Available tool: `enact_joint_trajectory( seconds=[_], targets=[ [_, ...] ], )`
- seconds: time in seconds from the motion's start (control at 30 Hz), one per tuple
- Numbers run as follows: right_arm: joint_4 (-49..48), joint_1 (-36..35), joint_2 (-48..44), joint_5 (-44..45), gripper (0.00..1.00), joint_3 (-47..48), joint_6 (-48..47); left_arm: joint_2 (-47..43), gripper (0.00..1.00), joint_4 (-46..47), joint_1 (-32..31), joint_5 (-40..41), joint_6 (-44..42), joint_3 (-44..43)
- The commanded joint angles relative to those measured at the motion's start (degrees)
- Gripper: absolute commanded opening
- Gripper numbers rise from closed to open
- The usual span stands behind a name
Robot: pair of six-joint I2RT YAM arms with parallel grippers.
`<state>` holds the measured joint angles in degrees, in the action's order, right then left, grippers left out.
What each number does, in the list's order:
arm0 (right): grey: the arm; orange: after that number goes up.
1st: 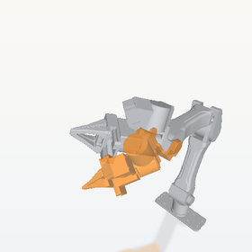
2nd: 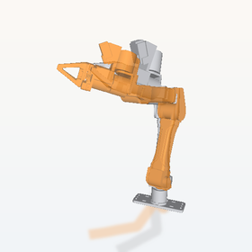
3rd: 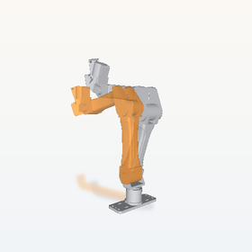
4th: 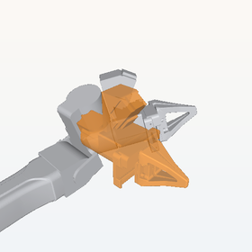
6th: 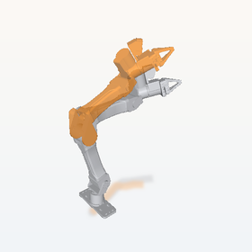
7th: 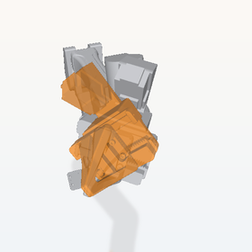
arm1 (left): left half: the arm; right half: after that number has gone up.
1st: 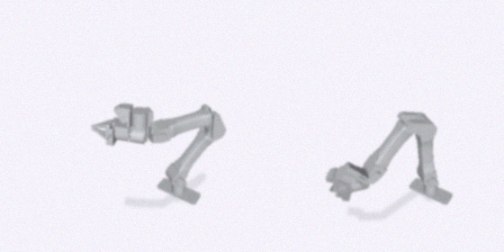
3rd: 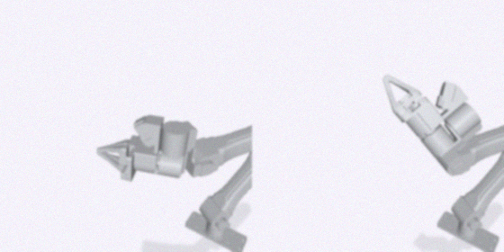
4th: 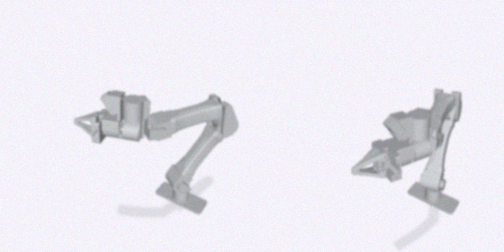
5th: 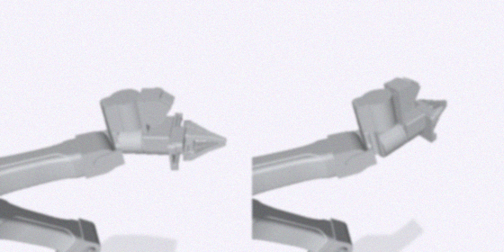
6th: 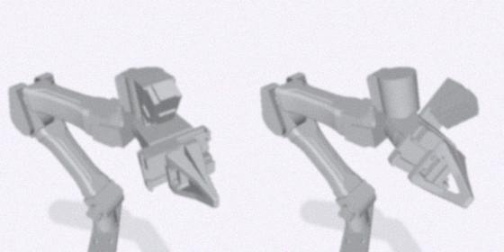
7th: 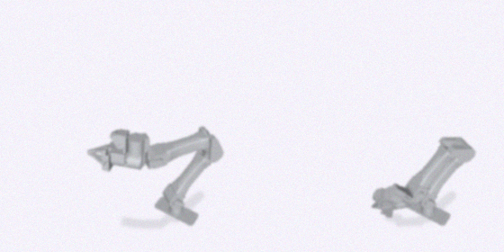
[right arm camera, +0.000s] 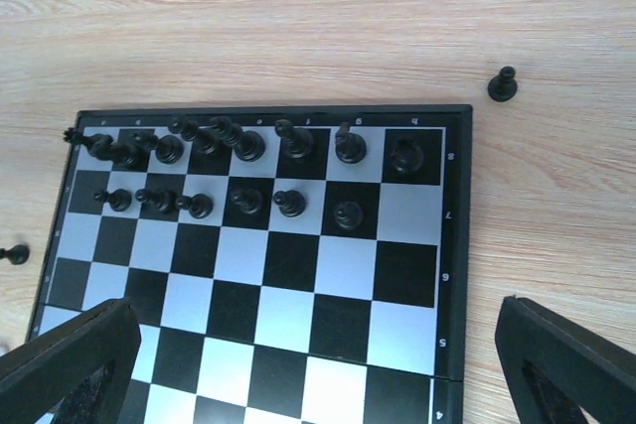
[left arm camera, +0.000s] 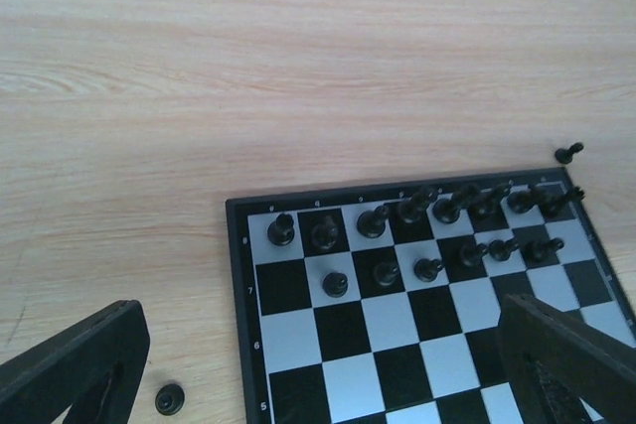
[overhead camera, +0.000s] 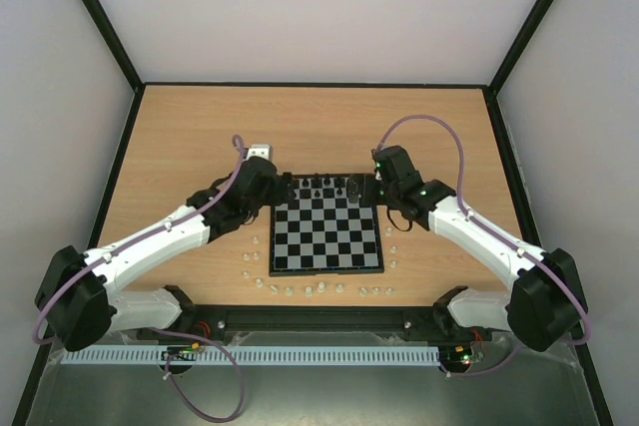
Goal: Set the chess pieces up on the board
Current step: Place the chess piece on the chessboard, then pick up the chess piece at the center of the board.
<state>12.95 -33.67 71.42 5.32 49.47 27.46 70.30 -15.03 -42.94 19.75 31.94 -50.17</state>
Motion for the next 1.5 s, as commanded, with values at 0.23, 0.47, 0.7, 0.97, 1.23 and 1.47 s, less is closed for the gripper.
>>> enact_joint_trajectory(
  seconds=[0.23,0.47,0.7,0.97,1.23,1.47],
  targets=[
    [-2.00,-0.26,-2.60,7.63,0.99,-2.04,0.67,-2.80,0.99,11.30,0.46,1.93,-1.72,9.39],
    [-2.37,-0.26,-0.46,6.46,0.99,-1.21,0.41,-5.67,0.99,13.34,1.18,3.14,-1.69,12.42],
    [-2.38,-0.26,0.20,5.94,0.99,-1.34,0.66,-7.50,0.99,13.05,1.19,2.49,-1.63,12.78],
    [-3.21,-0.26,-1.31,7.74,0.99,-2.42,1.01,-12.13,0.99,13.94,1.19,2.91,-2.21,14.43],
    [-5.20,-0.26,-1.06,8.33,0.99,-4.12,1.27,-12.91,0.99,13.89,1.19,3.08,-1.89,14.60],
    [-5.33,-0.26,-1.53,10.21,0.99,-4.30,1.11,-14.47,0.99,13.80,1.19,3.19,-1.55,15.01]
  ],
)
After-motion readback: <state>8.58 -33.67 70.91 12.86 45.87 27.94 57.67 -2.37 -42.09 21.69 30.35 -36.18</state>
